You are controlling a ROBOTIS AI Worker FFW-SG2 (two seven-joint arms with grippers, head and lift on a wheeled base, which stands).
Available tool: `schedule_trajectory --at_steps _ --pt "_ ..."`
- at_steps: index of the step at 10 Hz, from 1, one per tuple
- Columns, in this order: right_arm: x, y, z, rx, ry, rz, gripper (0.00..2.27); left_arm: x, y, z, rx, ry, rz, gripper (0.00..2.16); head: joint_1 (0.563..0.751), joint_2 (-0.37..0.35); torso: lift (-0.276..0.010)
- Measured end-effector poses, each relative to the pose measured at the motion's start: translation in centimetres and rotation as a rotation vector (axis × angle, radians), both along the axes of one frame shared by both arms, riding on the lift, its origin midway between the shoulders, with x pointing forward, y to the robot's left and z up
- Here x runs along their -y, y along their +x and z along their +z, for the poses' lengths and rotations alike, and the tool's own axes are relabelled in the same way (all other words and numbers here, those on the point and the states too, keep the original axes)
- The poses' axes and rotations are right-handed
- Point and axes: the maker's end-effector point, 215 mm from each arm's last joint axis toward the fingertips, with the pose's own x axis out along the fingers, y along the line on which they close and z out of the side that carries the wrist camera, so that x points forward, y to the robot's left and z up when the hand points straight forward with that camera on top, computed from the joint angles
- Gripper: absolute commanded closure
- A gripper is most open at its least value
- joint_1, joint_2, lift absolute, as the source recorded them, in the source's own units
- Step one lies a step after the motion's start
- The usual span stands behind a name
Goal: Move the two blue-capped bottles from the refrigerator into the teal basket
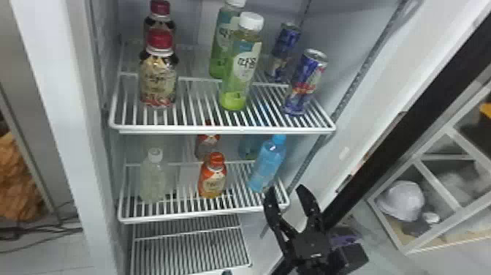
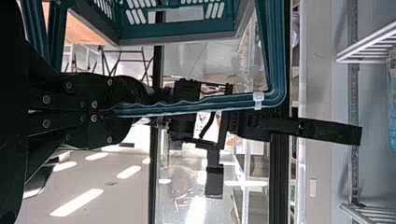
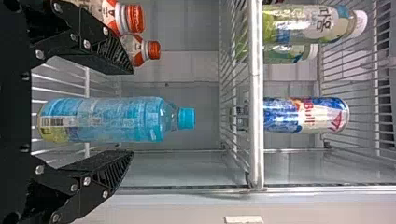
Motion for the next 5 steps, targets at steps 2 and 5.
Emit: schedule_trajectory --at_steps 2,5 --pt "0.0 1.5 -1.1 -0.005 0.009 -0.011 0.35 0.0 0.0 0.0 0.001 0.000 0.000 1.17 0.695 -0.350 -0.136" --pt "0.4 3.5 -2.2 -0.016 0.015 -0.034 0.21 0.0 0.2 0.1 0.003 -0.002 0.002 1.17 0.695 -0.350 -0.136"
